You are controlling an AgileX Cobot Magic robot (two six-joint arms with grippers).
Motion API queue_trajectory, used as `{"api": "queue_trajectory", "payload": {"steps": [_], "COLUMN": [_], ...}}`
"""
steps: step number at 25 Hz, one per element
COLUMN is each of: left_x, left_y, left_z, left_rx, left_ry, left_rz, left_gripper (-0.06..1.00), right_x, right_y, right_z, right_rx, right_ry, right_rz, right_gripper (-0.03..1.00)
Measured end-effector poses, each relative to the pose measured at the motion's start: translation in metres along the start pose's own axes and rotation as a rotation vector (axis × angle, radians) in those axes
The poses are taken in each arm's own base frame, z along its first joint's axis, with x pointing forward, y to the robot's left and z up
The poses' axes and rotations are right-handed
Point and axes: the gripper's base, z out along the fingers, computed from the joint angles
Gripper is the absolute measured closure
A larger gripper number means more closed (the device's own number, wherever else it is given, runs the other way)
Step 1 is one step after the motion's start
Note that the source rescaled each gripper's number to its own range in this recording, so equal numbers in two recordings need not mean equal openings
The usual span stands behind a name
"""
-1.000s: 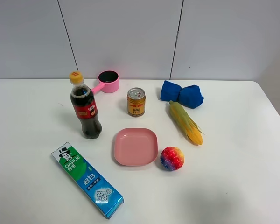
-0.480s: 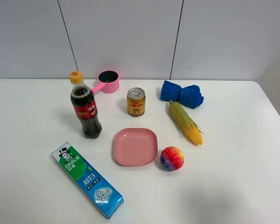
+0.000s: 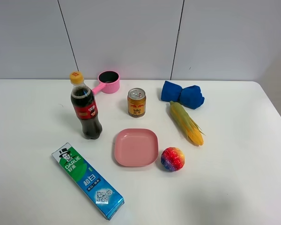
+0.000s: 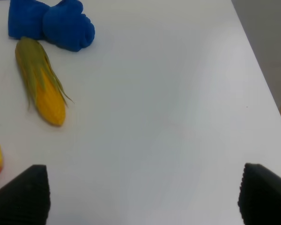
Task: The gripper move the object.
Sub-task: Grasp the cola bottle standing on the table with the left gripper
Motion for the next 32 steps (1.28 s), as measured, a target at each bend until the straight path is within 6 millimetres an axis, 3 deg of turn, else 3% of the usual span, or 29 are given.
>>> {"api": "queue_trajectory", "payload": {"steps": [8, 13, 24, 32], "left_x": [-0.064, -0.078, -0.078, -0.029], "left_y": [-0.005, -0.011, -0.026, -0.035], "left_z": [0.037, 0.061, 0.095, 0.125], "left_rx": [0.107, 0.167, 0.319, 0.336], "left_ry": [-0.043, -0.087, -0.036, -0.065], "left_rz": [0.055, 0.147, 0.208, 0.142], "left_gripper": [-0.06, -0.06, -0.06, -0.06], "right_x": [0.0, 0.0, 0.0, 0.0], "right_y": [0.0, 0.0, 0.0, 0.0], "right_z": [0.0, 0.0, 0.0, 0.0], "right_rx": [0.0, 0.0, 0.0, 0.0], "right_ry": [0.0, 0.0, 0.0, 0.0], "right_rz": [0.0, 0.0, 0.0, 0.0], "right_gripper": [-0.03, -0.03, -0.03, -0.03]}}
